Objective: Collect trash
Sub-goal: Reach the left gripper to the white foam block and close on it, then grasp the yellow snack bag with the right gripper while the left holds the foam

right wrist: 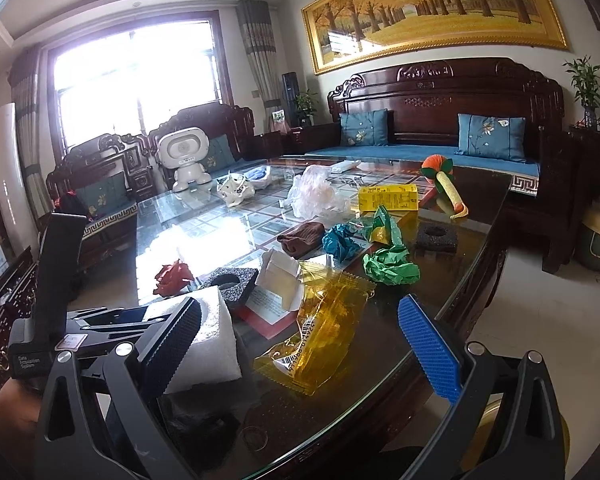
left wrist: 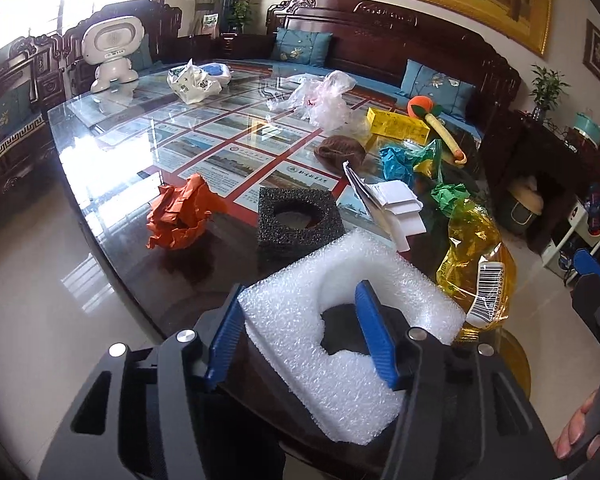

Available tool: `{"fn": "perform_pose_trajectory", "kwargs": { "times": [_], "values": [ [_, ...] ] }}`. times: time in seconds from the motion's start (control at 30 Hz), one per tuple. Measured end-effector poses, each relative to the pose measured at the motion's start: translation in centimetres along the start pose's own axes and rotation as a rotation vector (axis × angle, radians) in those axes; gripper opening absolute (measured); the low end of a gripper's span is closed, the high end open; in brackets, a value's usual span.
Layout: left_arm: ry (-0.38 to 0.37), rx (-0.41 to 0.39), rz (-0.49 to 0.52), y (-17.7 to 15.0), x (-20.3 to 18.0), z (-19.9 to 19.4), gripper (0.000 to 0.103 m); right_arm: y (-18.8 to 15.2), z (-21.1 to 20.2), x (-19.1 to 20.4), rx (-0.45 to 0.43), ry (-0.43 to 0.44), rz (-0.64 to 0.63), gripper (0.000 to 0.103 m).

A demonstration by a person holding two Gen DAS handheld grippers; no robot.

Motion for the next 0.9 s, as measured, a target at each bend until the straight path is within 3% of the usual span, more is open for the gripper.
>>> {"fn": "perform_pose_trajectory", "kwargs": {
  "times": [0.17,0.37,0.57,0.9],
  "values": [
    [-0.077,0.027,-0.037,0.0,0.5,0.1,0.045,-0.1,0.5,0.0,0.012,0.007,0.005,0.095],
    [-0.166,0.085,-0.095,0.5,0.9,0.6,0.043,0.0,0.8,0.2,0.012,0.016,0.006,0.095],
    [-0.134,0.021,-0.057,0.7,0.3,-0.2,0.041,0.1,1.5,-0.3,0.015,0.012,0.014,0.095],
    [-0.02,-0.119,0.036,1.4,-0.1,-2.7,0.041,-0.4,5.2,-1.7,0.095,-0.006,0.074,0.095]
  ]
}}
Point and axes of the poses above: each gripper's, at about its wrist camera, not at the fingertips, and z roughly the way its jaws point, x to its left, y to its top, the point moved 10 cm from there along z, roughly the way its jaws point, and after that the axes turned 11 degrees about x, right-handed, at the moved point
